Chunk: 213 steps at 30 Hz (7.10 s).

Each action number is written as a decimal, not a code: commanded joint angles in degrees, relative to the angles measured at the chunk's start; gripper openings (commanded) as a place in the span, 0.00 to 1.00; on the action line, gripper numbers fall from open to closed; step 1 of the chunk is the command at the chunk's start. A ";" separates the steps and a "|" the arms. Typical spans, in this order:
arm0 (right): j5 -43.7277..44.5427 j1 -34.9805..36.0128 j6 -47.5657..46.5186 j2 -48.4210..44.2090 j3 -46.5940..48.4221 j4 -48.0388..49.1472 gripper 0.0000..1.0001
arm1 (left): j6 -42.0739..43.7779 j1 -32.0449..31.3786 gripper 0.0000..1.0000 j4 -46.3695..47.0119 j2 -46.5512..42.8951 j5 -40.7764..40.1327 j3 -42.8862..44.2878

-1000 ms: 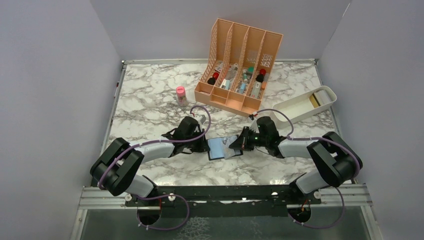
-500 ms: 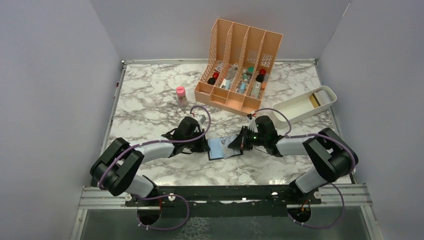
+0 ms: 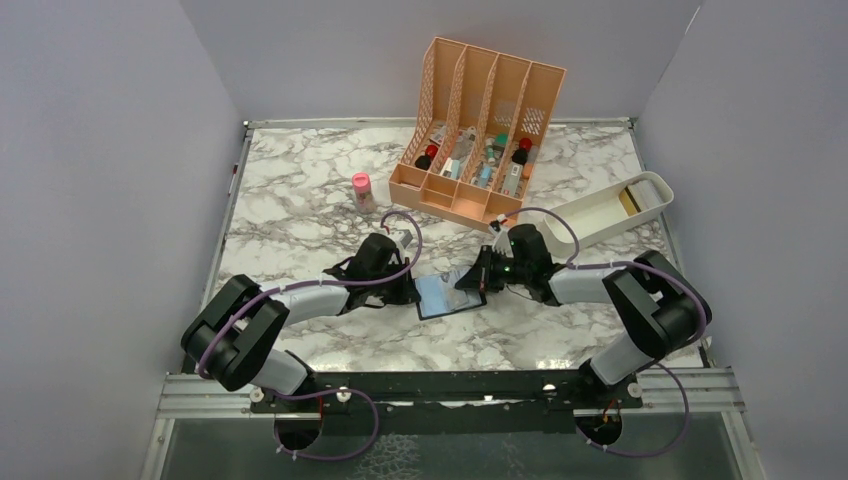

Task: Put the credit cards into the card holder
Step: Insert the credit card into the card holder, then turn over the card slot in the card holder.

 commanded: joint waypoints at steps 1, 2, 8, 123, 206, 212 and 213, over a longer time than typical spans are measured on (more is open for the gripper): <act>-0.02 -0.33 -2.14 2.74 0.75 0.71 0.01 | 1.54 -0.32 0.00 -1.73 2.21 -1.77 -1.01; -0.15 -0.33 -2.13 3.14 0.57 1.34 0.01 | 1.55 -0.34 0.00 -1.74 2.20 -1.75 -0.93; -1.00 -0.33 -3.20 4.34 0.51 2.77 0.01 | 1.63 -0.36 0.00 -1.87 1.98 -1.75 -1.04; 0.10 7.32 -3.17 3.91 0.62 1.35 0.41 | -0.79 -0.56 0.00 -0.57 1.93 2.12 1.44; -3.65 7.25 -0.77 5.02 2.86 4.90 0.41 | -8.00 2.60 0.15 -0.03 -8.43 9.28 -0.81; -7.26 7.23 2.07 6.99 0.31 14.25 0.13 | -6.93 2.81 0.14 -2.86 -8.71 4.43 -0.80; -7.93 7.29 2.42 7.26 0.00 16.09 0.11 | -6.77 2.91 0.13 -3.31 -8.51 3.98 -0.61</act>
